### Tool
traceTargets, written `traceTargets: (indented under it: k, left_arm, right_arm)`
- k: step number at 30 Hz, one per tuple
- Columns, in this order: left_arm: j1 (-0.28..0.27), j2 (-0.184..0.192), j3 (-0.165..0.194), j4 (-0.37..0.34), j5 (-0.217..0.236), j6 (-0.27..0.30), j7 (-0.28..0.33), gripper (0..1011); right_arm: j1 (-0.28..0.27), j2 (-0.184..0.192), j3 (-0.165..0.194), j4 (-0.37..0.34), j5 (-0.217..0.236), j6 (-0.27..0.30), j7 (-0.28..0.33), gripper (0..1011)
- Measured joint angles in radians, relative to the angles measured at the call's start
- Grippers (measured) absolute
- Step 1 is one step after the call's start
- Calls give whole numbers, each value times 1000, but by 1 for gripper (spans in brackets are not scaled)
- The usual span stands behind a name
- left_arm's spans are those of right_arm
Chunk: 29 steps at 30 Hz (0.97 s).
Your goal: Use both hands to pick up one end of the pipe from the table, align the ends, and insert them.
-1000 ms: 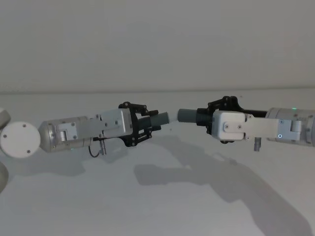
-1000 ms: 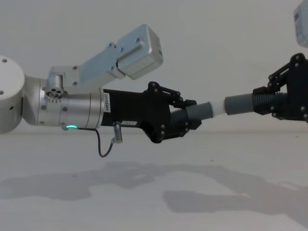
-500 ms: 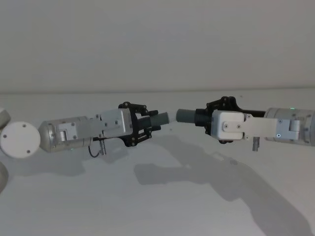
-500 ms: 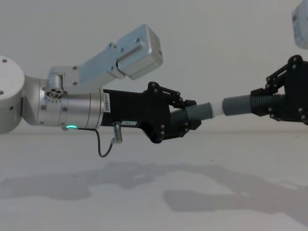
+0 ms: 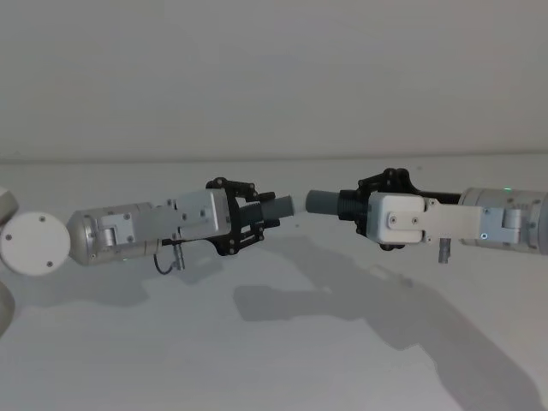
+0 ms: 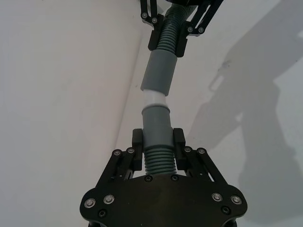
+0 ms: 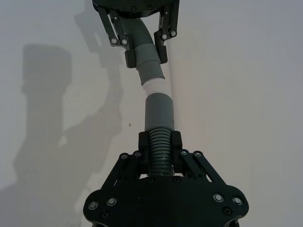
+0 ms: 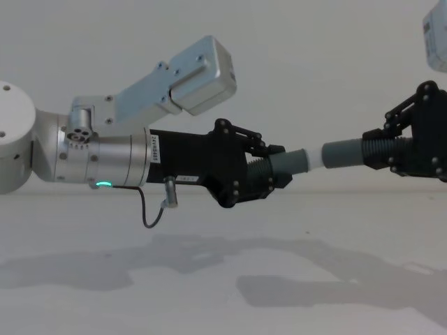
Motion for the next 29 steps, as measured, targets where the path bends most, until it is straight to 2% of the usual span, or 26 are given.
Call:
traceTargets:
  k: [29]
  left_arm:
    - [0, 0, 0, 0, 0, 0, 0, 345]
  right_arm:
    - [2, -1, -1, 3, 1, -3, 0, 244]
